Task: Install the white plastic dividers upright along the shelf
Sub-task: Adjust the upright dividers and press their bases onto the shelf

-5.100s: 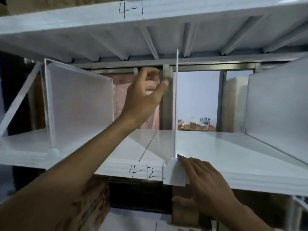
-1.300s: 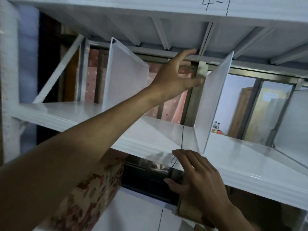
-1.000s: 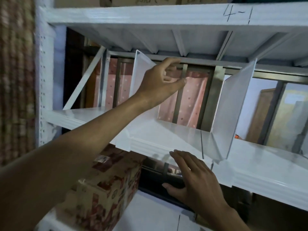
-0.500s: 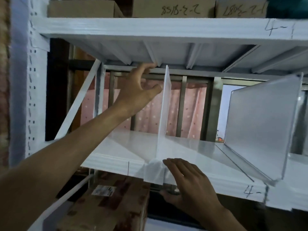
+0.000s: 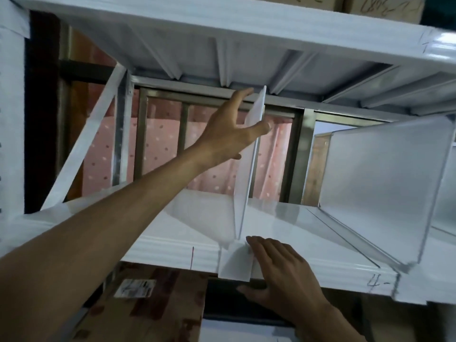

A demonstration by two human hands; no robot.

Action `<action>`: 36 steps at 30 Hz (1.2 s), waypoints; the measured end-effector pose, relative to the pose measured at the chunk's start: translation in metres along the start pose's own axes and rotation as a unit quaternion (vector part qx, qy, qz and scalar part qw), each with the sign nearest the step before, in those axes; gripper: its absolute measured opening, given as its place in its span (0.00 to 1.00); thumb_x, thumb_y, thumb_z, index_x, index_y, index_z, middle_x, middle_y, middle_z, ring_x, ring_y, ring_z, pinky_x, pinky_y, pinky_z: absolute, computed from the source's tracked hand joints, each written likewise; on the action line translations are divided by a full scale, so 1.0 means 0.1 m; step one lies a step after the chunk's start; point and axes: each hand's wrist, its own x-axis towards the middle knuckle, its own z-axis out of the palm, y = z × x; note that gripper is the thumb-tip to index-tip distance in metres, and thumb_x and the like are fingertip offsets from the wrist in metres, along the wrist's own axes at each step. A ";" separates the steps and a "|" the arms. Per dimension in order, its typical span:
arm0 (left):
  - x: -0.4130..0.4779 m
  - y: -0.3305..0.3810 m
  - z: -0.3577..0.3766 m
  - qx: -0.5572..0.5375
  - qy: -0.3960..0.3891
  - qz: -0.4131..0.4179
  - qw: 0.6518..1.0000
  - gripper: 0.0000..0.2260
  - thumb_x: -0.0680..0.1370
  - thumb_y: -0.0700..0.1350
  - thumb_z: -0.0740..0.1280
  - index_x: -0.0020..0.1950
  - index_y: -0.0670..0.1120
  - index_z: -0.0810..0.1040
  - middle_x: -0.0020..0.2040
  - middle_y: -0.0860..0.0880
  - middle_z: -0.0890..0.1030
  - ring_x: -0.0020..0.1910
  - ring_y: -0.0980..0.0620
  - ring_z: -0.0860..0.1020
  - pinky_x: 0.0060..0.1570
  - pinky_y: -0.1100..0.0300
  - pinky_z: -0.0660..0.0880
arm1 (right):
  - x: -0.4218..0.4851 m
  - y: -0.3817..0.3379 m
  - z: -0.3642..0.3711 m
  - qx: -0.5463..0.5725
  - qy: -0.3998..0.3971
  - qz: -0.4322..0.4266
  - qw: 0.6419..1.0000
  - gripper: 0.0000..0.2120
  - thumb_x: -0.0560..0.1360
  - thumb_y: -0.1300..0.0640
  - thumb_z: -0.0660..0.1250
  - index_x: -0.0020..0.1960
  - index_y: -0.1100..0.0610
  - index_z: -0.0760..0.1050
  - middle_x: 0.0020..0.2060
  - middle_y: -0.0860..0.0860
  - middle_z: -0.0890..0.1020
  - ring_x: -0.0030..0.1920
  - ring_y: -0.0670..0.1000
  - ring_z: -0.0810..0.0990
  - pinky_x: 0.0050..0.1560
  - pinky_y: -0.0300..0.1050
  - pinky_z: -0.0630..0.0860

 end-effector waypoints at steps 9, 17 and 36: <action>0.14 -0.11 0.09 -0.023 -0.053 0.003 0.998 0.37 0.75 0.43 0.69 0.76 0.68 0.56 0.79 0.58 0.57 0.63 0.50 0.70 0.35 0.51 0.85 | 0.07 0.03 0.26 -0.006 0.093 -0.054 0.994 0.31 0.57 0.44 0.74 0.53 0.64 0.82 0.49 0.57 0.85 0.49 0.53 0.84 0.46 0.43 0.79; 0.27 -0.16 0.13 -0.034 -0.062 0.030 0.997 0.40 0.76 0.38 0.67 0.78 0.67 0.52 0.81 0.58 0.53 0.73 0.43 0.67 0.29 0.55 0.82 | 0.12 0.07 0.33 -0.012 0.110 -0.074 0.991 0.30 0.60 0.45 0.73 0.53 0.66 0.81 0.51 0.58 0.84 0.53 0.54 0.83 0.49 0.44 0.78; 0.28 -0.22 0.08 -0.035 -0.038 0.063 0.997 0.40 0.75 0.36 0.67 0.80 0.62 0.54 0.81 0.51 0.57 0.73 0.40 0.69 0.25 0.62 0.79 | 0.14 -0.03 0.28 -0.006 0.078 -0.058 0.995 0.32 0.65 0.43 0.69 0.58 0.67 0.78 0.52 0.58 0.83 0.54 0.55 0.82 0.44 0.46 0.81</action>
